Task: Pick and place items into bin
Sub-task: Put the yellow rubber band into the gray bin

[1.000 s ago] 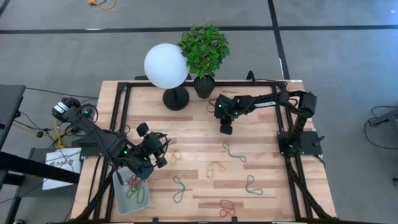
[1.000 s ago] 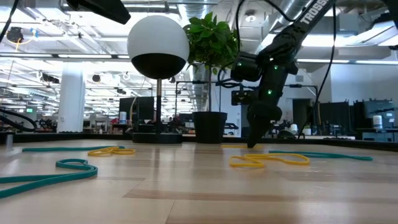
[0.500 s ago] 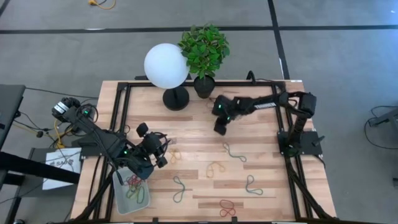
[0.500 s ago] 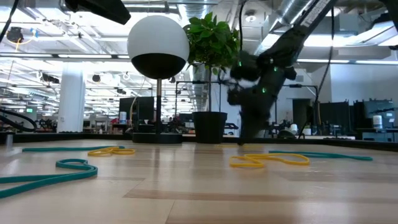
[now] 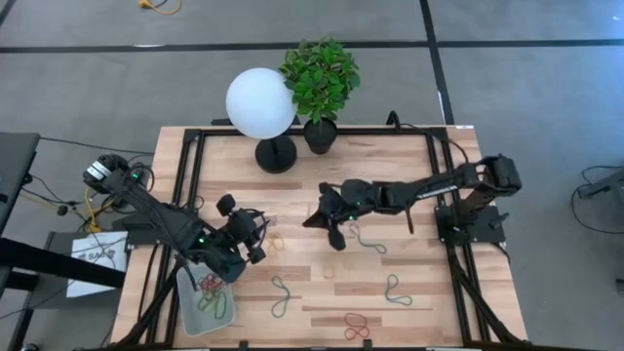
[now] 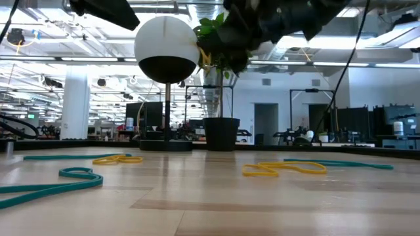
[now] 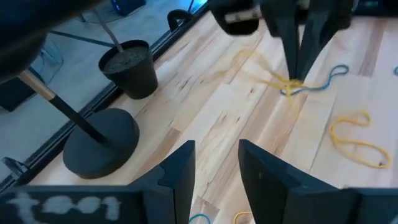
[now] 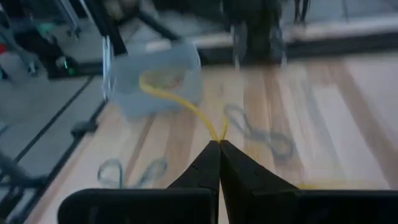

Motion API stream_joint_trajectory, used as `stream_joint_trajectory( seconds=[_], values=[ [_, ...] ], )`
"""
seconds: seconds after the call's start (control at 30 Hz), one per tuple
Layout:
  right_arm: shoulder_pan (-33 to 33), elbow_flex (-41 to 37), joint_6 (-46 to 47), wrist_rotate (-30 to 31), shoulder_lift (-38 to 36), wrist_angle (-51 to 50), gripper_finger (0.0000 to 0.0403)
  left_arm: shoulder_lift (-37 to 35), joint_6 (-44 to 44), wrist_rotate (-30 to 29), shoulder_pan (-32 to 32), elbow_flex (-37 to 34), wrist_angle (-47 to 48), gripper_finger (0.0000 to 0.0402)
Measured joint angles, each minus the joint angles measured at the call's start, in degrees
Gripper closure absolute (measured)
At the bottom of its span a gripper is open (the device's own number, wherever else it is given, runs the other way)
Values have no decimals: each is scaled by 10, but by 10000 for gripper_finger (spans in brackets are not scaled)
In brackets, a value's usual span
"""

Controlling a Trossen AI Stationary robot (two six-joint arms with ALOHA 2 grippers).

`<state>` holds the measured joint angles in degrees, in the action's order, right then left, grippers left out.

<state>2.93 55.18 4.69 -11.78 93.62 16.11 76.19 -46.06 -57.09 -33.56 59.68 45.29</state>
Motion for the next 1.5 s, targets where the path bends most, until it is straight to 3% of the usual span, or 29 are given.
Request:
stream_joint_trajectory(
  seconds=[0.13,0.33,0.63,1.07,1.17,1.33,1.5],
  values=[
    [36,0,0,33,17,54,403,49,23,8,15,0,-20,288],
    [65,0,-1,122,28,55,403,132,111,16,17,0,-116,288],
    [64,0,3,121,33,42,403,177,143,-53,24,0,-219,288],
    [64,1,3,121,32,44,403,177,159,-27,59,0,-229,289],
    [64,1,3,121,32,43,403,177,159,-11,65,0,-230,308],
    [64,1,23,162,32,32,401,177,159,-3,66,0,-230,385],
    [63,1,24,195,32,-27,370,177,159,-3,66,0,-227,398]
  ],
)
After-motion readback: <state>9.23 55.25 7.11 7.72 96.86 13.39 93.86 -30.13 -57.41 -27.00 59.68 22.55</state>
